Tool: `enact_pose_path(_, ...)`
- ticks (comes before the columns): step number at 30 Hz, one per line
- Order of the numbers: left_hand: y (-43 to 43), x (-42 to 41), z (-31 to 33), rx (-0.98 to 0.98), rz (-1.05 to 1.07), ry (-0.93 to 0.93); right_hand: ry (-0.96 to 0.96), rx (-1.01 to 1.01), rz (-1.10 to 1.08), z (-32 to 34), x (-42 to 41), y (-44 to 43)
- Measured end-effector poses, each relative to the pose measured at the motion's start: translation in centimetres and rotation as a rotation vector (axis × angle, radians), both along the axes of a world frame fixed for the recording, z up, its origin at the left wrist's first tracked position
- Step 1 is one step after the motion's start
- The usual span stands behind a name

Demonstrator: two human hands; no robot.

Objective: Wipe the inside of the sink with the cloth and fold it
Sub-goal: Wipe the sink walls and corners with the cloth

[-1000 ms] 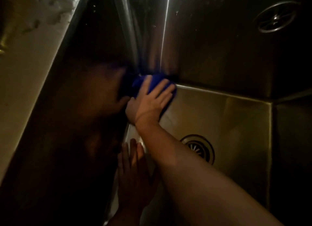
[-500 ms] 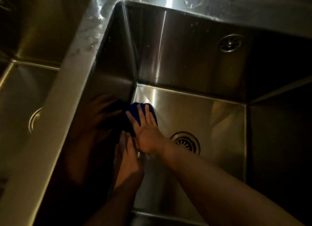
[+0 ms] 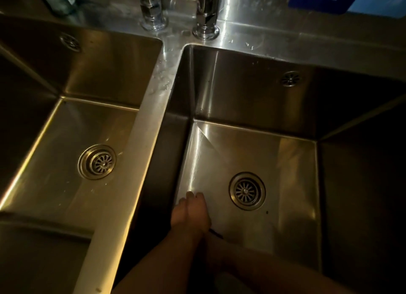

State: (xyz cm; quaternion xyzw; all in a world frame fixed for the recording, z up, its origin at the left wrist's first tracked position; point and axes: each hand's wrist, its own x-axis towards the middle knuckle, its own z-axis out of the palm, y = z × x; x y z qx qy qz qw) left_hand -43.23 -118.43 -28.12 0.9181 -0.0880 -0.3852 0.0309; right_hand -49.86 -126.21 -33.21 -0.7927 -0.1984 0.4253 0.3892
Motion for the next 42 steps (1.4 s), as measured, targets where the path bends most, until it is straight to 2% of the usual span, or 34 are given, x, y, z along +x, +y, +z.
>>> enact_pose_path(3,0.7,0.4,0.6,0.037,0.006,0.063,0.024,0.052,0.049,1.1,-1.2,0.4)
enact_pose_path(4,0.8,0.6,0.8,0.043,0.013,0.066,0.217,0.122,-0.036,1.3,-1.3,0.1)
enact_pose_path(5,1.0,0.8,1.0,0.04,0.021,0.066,0.281,0.141,-0.077,1.5,-1.3,0.2)
enact_pose_path(6,1.1,1.0,1.1,0.034,0.025,0.062,0.449,0.117,-0.211,2.4,-0.9,0.2)
enact_pose_path(7,1.3,1.1,1.2,0.026,0.029,0.056,0.411,0.083,-0.295,2.5,-0.7,0.3)
enact_pose_path(9,1.6,1.2,1.1,0.007,0.043,0.062,0.522,0.065,-0.378,1.1,-0.6,-0.2)
enact_pose_path(11,1.7,0.9,1.2,-0.012,0.053,0.075,0.592,-0.049,-0.361,0.9,-0.1,-1.0)
enact_pose_path(15,1.5,0.1,1.1,-0.024,0.046,0.086,0.951,-0.041,-0.587,0.2,-0.9,-4.7)
enact_pose_path(16,1.5,-0.1,1.0,-0.025,0.042,0.094,0.989,-0.025,-0.605,0.4,-0.9,-6.0)
enact_pose_path(19,1.7,-0.4,0.6,-0.02,-0.017,0.083,0.911,-0.048,-0.687,1.4,-0.2,-11.1)
enact_pose_path(24,1.5,-0.1,-0.3,-0.128,0.114,-0.088,0.777,-0.162,-0.988,4.8,-0.1,-22.4)
enact_pose_path(29,0.0,2.2,-3.3,-0.27,0.008,-0.279,0.581,-0.32,-1.157,6.3,-0.5,-26.9)
enact_pose_path(32,-0.7,3.3,-6.3,-0.322,-0.093,-0.404,0.249,-0.584,-1.001,4.4,-1.5,-25.6)
enact_pose_path(34,-0.9,3.5,-8.9,-0.274,-0.163,-0.43,0.072,-0.779,-0.778,2.7,-2.9,-23.8)
enact_pose_path(36,-0.6,3.0,-11.6,-0.214,-0.206,-0.406,0.052,-0.925,-0.538,0.5,-5.0,-21.9)
enact_pose_path(37,-0.4,2.8,-12.8,-0.19,-0.224,-0.407,0.079,-0.965,-0.489,-0.8,-6.0,-21.1)
enact_pose_path(42,0.1,2.7,-15.7,-0.177,-0.254,-0.464,0.011,-1.081,-0.681,-4.2,-6.5,-19.1)
